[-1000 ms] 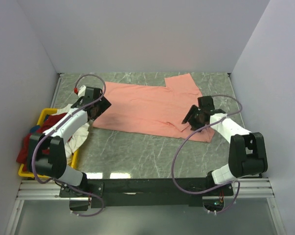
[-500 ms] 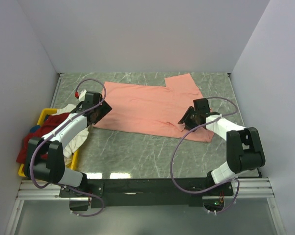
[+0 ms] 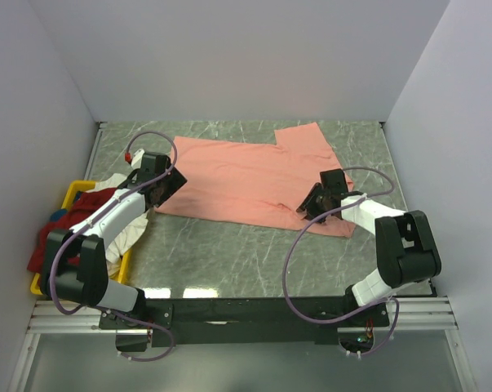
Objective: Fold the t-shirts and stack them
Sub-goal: Fold the tshirt
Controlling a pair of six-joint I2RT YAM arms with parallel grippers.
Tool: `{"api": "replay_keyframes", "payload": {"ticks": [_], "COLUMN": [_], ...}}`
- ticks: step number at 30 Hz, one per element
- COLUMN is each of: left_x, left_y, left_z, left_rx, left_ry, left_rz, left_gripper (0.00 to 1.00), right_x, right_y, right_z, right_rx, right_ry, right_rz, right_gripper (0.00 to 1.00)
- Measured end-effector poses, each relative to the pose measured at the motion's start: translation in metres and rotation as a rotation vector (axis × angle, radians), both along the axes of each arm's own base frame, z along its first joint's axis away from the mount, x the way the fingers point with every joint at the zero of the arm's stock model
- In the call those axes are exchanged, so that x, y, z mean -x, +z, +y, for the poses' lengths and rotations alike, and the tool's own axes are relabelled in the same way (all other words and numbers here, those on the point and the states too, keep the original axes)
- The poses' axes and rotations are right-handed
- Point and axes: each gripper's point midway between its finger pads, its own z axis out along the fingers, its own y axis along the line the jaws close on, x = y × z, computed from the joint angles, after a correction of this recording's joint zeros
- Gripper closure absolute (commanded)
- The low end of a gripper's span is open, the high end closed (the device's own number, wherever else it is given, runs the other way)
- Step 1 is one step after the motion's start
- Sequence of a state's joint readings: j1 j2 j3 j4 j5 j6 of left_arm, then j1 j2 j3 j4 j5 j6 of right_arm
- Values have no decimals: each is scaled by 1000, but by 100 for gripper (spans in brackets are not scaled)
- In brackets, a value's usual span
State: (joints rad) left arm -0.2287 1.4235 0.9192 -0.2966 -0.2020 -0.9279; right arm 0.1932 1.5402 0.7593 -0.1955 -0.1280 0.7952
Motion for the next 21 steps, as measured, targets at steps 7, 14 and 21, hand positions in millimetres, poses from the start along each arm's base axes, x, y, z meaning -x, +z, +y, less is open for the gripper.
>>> {"api": "replay_keyframes", "payload": {"ticks": [7,14,21], "left_x": [0,0,1], "left_y": [0,0,-3], "left_z": [0,0,0], "left_rx": [0,0,-3], "left_ry": [-1,-5,-10], "left_rz": [0,0,4], "left_gripper": [21,22,22], "right_x": [-3,-17,-64], "right_y": [1,4,25], "right_z": [3,9,27], "right_rx": [-10,-9,-11], "right_ry": [-7,-2,28], "right_rz": [-11,-6,-54], "right_gripper": [82,96,96]}}
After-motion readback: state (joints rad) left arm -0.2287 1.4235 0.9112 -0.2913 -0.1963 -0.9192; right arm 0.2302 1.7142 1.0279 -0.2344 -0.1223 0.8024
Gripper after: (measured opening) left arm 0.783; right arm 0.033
